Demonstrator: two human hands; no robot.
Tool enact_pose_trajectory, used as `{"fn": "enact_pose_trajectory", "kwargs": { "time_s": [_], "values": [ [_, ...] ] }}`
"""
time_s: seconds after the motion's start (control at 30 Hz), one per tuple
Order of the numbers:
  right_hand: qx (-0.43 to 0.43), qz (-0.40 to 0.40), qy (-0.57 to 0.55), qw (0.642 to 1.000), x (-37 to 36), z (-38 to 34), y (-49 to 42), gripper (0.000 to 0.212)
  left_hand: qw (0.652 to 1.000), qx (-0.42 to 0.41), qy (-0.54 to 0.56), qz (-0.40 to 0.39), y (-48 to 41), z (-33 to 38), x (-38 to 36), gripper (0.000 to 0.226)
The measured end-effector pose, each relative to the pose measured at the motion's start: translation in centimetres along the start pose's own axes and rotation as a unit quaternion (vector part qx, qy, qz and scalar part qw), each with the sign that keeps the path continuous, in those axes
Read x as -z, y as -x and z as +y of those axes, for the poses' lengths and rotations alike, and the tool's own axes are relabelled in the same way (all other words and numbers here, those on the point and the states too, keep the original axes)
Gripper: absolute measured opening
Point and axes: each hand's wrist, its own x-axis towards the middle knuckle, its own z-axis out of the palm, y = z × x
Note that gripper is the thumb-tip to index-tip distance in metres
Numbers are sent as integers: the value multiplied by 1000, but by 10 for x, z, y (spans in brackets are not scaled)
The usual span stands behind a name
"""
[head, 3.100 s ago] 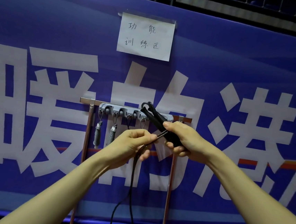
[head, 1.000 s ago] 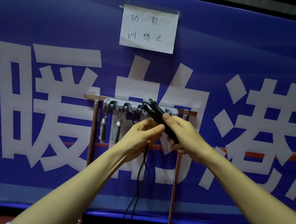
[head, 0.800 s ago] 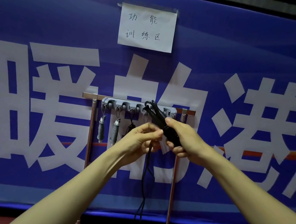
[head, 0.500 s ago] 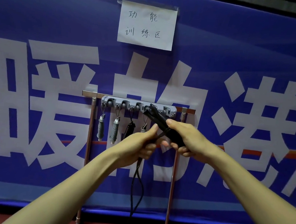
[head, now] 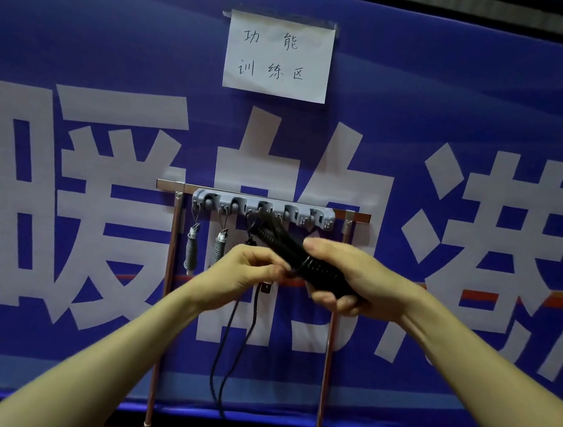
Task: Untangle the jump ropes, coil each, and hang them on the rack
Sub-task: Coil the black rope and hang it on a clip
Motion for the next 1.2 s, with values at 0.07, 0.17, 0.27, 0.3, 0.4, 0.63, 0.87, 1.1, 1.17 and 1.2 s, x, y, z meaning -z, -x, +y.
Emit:
{"fn": "enact_pose_trajectory", "kwargs": {
  "time_s": [0.07, 0.17, 0.27, 0.3, 0.4, 0.63, 0.87, 1.1, 1.17, 1.2],
  "values": [
    [-65, -62, -14, 996, 1, 0, 4, 49, 994, -15, -99, -33, -2, 10, 9, 15],
    [-157, -141, -114, 971, 2, 7, 2, 48, 960, -52, -266, -76, -13, 31, 24, 16],
    [-193, -198, -83, 957, 5, 13, -7, 45, 909, -98, -379, -146, -28, 49, 25, 20],
    [-210, -204, -50, 955, 5, 11, -9, 42, 889, -94, -418, -162, -33, 53, 23, 18],
    [-244, -162, 39, 955, 5, 3, -15, 41, 828, -103, -522, -176, -38, 61, 16, 14],
    [-20, 203, 583, 786, 7, 7, -34, 37, 880, -38, -469, 72, -26, 40, 4, 19],
    [123, 335, 745, 564, 15, 15, -37, 48, 953, 250, 174, 6, -24, 26, -8, 46],
    [241, 370, 736, 513, 23, 4, -36, 45, 942, 219, 251, 36, -29, 28, -13, 17],
    [249, 387, 729, 507, 21, 0, -31, 48, 956, 207, 203, 48, -29, 32, -11, 15],
    [249, 395, 725, 506, 22, 0, -31, 47, 963, 192, 182, 53, -29, 34, -10, 13]
  ]
}}
